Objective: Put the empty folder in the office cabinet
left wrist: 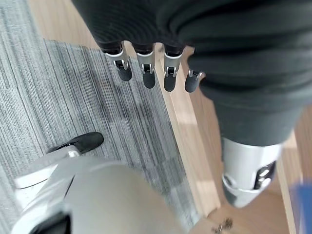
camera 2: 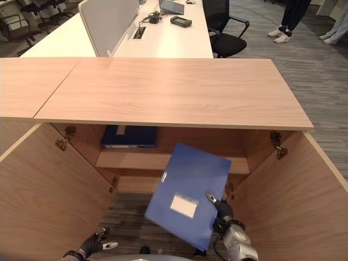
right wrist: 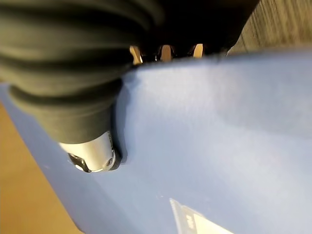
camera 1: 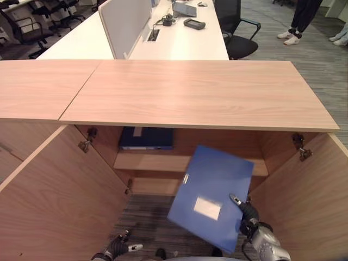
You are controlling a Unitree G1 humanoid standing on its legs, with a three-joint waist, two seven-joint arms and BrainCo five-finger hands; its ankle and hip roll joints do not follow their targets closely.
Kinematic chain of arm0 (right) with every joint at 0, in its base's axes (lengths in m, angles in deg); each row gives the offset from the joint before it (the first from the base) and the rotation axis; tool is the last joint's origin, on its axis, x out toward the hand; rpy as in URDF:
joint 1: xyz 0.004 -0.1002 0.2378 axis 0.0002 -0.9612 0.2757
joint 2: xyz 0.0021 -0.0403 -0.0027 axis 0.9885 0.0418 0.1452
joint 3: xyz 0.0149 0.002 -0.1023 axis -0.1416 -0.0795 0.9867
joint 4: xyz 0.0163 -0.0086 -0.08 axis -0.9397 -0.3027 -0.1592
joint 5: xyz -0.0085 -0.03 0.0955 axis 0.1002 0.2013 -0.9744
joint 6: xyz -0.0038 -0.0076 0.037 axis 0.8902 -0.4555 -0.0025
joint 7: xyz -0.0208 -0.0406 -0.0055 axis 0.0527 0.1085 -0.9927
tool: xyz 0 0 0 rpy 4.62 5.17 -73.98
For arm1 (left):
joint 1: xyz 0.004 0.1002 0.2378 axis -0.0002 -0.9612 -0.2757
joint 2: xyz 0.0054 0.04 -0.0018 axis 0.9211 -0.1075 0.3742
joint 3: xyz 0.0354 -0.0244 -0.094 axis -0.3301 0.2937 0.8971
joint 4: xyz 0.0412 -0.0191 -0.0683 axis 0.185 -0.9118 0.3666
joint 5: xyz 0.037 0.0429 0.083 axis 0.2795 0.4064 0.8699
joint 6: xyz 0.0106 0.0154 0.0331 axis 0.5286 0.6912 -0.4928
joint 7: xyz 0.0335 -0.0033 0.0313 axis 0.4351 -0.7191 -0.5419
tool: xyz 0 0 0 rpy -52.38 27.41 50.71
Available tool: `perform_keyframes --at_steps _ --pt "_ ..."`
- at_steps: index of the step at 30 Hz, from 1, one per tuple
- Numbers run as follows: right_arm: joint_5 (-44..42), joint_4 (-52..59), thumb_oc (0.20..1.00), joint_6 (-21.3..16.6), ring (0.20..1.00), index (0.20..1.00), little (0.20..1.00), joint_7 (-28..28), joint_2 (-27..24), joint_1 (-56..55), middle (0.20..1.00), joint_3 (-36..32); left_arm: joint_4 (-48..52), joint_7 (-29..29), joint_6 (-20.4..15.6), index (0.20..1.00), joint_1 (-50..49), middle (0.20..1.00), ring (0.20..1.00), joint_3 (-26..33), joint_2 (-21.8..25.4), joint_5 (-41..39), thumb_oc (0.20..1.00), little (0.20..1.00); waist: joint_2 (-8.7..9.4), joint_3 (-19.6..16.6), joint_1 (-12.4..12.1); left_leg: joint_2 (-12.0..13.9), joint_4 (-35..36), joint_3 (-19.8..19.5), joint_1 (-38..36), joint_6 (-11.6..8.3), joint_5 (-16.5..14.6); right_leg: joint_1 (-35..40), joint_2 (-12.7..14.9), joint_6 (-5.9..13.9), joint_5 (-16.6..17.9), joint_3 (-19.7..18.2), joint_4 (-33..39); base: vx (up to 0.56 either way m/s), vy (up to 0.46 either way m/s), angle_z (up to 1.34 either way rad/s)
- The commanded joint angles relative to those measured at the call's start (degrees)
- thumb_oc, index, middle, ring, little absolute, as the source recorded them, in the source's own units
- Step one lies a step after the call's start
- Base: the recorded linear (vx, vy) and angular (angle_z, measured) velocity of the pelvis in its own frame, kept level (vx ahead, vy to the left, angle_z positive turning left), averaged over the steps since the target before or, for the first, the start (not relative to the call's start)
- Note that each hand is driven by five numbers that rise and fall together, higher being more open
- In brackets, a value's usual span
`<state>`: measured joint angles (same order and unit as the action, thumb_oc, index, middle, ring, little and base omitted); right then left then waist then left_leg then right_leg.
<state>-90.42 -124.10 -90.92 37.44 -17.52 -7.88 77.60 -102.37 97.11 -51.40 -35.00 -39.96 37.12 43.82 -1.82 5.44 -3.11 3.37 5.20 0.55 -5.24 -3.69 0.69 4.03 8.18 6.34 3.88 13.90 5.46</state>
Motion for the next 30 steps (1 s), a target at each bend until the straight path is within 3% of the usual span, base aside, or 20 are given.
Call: perform_keyframes --at_steps 1,18,30 --pt "-7.8 -1.2 0.2 -6.0 0.2 0.2 0.2 1.0 1.3 8.1 0.2 -4.4 0.2 1.1 -2.3 1.0 2.1 1.0 1.0 -2.6 3.1 3.1 1.0 1.0 -0.18 1.8 -1.3 0.9 -0.2 -0.8 0.5 -1.46 -2.9 3.0 -0.2 3.2 -6.9 -2.0 -2.3 0.0 0.0 0.0" --pt "-25.2 -11.0 0.2 -12.2 0.2 0.2 0.2 8.2 2.2 23.7 0.2 -12.8 0.7 -1.9 -1.8 1.0 2.3 1.0 1.0 -7.3 2.3 0.0 1.0 1.0 -3.03 2.7 -4.1 0.5 -0.2 -2.6 2.0 -1.72 -2.3 2.6 -0.3 2.89 -7.8 -0.5 -2.5 0.01 -0.003 0.04" --pt "-30.2 -16.8 0.2 -15.2 0.2 0.2 0.2 11.8 -5.1 40.7 0.2 -16.0 2.5 -4.1 -2.7 1.0 5.4 1.0 1.0 -9.5 3.4 -7.0 1.0 1.0 -5.85 5.7 -7.0 -0.4 -0.8 -4.5 6.5 -1.57 -0.9 -1.6 0.6 2.84 -8.3 0.9 -4.5 -0.03 0.011 0.08"
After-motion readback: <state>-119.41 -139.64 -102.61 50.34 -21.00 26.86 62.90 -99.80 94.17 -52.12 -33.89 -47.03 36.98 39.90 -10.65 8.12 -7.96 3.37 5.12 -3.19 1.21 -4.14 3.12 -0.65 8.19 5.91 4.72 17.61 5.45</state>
